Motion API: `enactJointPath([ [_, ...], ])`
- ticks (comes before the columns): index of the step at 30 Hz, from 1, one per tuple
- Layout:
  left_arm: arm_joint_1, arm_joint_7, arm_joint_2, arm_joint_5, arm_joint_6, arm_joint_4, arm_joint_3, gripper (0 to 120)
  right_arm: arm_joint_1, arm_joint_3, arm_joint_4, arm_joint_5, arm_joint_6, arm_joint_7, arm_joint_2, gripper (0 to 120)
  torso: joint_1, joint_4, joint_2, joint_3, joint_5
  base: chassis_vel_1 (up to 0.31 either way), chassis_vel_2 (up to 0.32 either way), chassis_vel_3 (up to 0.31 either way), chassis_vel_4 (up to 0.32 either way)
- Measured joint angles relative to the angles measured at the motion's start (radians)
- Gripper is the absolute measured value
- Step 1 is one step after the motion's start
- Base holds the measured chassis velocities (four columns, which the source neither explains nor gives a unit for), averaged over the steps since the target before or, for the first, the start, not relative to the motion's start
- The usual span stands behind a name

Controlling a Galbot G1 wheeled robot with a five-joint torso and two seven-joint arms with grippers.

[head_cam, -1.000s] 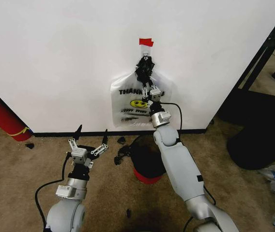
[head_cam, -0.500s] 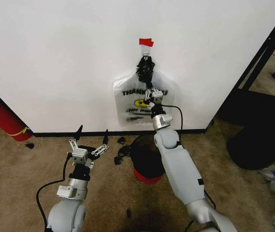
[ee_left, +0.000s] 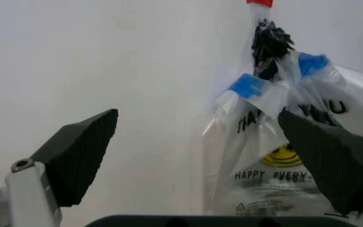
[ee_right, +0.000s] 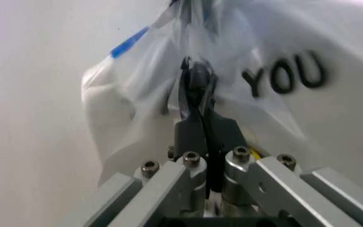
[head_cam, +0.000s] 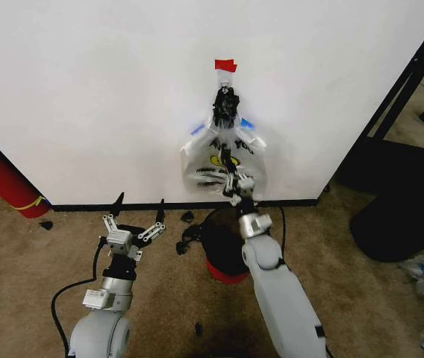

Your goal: Pick up the garbage bag from the wall and place it over the trash bin.

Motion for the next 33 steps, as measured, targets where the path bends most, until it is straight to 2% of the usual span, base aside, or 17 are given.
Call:
enactJointPath([
  [5, 0.014, -0.002, -0.002, -0.001, -0.006, -0.02, 0.001, 100, -0.133, 0.05, 0.061, 0.031, 0.047, -0.077, -0.031, 0, 0.0, 0.0002, 0.0, 0.0, 0.0, 0.0, 0.0, 0.0, 0.0],
  [12, 0.024, -0.002, -0.009, -0.001, -0.009, -0.039, 0.004, 100, -0.237, 0.086, 0.092, 0.094, 0.098, -0.195, -0.059, 0, 0.0, 0.0002, 0.0, 0.0, 0.0, 0.0, 0.0, 0.0, 0.0],
  [28, 0.034, -0.001, -0.019, 0.001, -0.022, -0.048, 0.005, 100, -0.383, 0.117, 0.057, 0.135, 0.205, -0.266, -0.093, 0, 0.0, 0.0002, 0.0, 0.0, 0.0, 0.0, 0.0, 0.0, 0.0],
  [33, 0.03, -0.001, -0.014, -0.004, -0.023, -0.043, 0.004, 100, -0.418, 0.127, 0.051, 0.178, 0.228, -0.346, -0.093, 0, 0.0, 0.0002, 0.0, 0.0, -0.0001, 0.0, 0.0, 0.0, 0.0],
])
